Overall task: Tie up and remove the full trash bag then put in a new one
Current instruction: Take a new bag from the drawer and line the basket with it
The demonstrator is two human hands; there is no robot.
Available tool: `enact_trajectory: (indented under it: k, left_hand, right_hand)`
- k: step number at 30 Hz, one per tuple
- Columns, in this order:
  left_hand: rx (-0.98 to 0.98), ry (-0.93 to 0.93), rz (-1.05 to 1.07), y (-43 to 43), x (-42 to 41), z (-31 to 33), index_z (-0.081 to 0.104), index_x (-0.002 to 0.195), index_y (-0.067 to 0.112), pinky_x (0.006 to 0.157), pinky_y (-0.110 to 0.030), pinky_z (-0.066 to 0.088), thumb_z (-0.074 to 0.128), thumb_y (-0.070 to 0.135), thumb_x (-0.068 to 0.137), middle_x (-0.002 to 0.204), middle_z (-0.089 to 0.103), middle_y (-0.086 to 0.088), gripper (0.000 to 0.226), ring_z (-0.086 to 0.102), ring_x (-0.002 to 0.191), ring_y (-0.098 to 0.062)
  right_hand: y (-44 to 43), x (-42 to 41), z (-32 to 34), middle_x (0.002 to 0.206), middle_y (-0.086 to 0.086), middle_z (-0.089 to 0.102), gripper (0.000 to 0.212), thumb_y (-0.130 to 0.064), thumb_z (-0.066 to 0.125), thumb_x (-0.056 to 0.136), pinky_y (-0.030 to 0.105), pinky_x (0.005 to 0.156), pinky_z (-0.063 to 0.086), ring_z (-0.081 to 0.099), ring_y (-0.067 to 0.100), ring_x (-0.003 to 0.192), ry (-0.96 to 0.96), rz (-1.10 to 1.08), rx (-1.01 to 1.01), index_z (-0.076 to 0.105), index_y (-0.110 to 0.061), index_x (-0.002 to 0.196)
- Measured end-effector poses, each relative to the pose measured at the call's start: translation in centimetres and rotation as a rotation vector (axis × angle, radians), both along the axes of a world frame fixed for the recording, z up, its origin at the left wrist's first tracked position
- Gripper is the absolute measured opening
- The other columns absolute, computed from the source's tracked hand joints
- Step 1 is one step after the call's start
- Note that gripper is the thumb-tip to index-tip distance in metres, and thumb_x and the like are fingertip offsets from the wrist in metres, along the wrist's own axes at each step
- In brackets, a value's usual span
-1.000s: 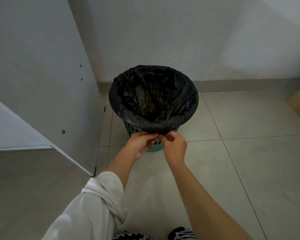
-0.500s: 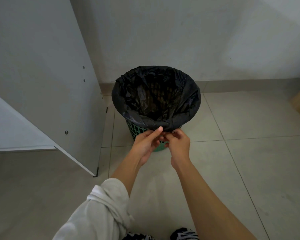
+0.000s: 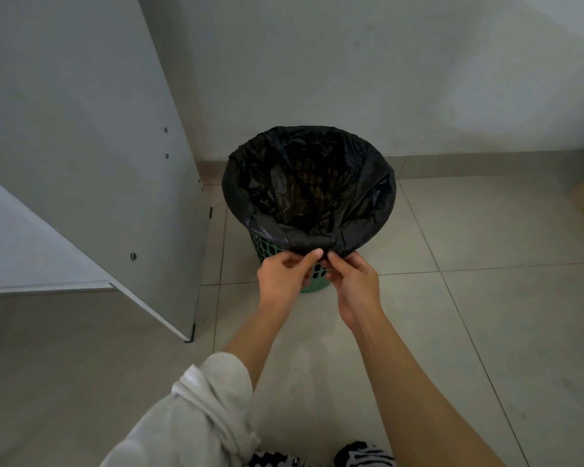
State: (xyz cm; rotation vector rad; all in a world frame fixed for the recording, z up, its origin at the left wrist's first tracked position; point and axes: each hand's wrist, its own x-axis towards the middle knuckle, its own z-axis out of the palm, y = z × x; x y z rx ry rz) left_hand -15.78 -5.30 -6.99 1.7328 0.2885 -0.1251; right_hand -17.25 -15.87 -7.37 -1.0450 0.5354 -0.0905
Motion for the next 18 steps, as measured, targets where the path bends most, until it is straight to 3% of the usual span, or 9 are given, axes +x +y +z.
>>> enact_trajectory:
  k: [3,6,8,11,15,18]
  left_hand:
    - [0.67,-0.514,0.058,1.4,-0.6,-0.5,0.052,0.076,0.015,0.055,-0.024,0.038,0.062,0.046,0.084,0.071,0.052,0.006,0.033,0.047,0.066,-0.011]
    - [0.998,-0.785,-0.12,2.6,1.0,-0.8,0.058,0.112,0.021,0.09,-0.035,0.038,0.047,0.046,0.091,0.115,0.058,0.001,0.035,0.045,0.111,-0.017]
    - [1.061,-0.759,-0.336,3.1,2.3,-0.6,0.054,0.127,0.025,0.112,-0.046,0.018,0.035,0.048,0.093,0.133,0.052,0.002,0.046,0.033,0.134,-0.022]
    - [0.973,-0.637,-0.506,3.3,3.1,-0.2,0.051,0.131,0.027,0.113,-0.047,-0.011,0.032,0.048,0.094,0.133,0.053,0.007,0.047,0.024,0.141,-0.017]
    - [0.887,-0.622,-0.476,3.1,3.2,-0.1,0.053,0.128,0.027,0.111,-0.042,-0.019,0.042,0.04,0.096,0.128,0.054,0.009,0.036,0.022,0.14,-0.013]
    - [0.87,-0.608,-0.468,3.0,3.0,-0.1,0.053,0.128,0.028,0.11,-0.041,-0.021,0.042,0.04,0.096,0.128,0.054,0.01,0.036,0.021,0.14,-0.013]
  right_hand:
    - [0.1,0.1,0.0,0.082,0.011,0.063,0.018,0.007,0.057,0.086,0.017,0.062,0.052,0.059,0.015,0.068,0.008,-0.015,0.079,0.062,0.005,0.103]
    - [0.2,0.1,0.2,0.085,0.01,0.064,0.025,0.011,0.055,0.086,0.018,0.067,0.055,0.059,0.016,0.067,-0.015,-0.031,0.155,0.059,0.007,0.11]
    - [0.2,0.1,0.3,0.091,0.011,0.065,0.028,0.013,0.053,0.086,0.018,0.069,0.056,0.06,0.017,0.074,-0.031,-0.029,0.214,0.059,0.007,0.112]
    - [0.1,0.3,0.5,0.106,0.013,0.065,0.03,0.013,0.052,0.087,0.022,0.08,0.056,0.063,0.018,0.087,-0.022,-0.01,0.3,0.058,0.007,0.115]
    - [-0.3,0.1,0.3,0.117,0.014,0.063,0.035,0.01,0.05,0.089,0.026,0.083,0.056,0.062,0.019,0.099,0.005,0.011,0.388,0.057,0.001,0.122]
    - [-0.4,-0.3,0.1,0.094,0.012,0.065,0.035,0.007,0.051,0.09,0.023,0.071,0.059,0.062,0.018,0.083,0.06,0.051,0.394,0.057,-0.001,0.123]
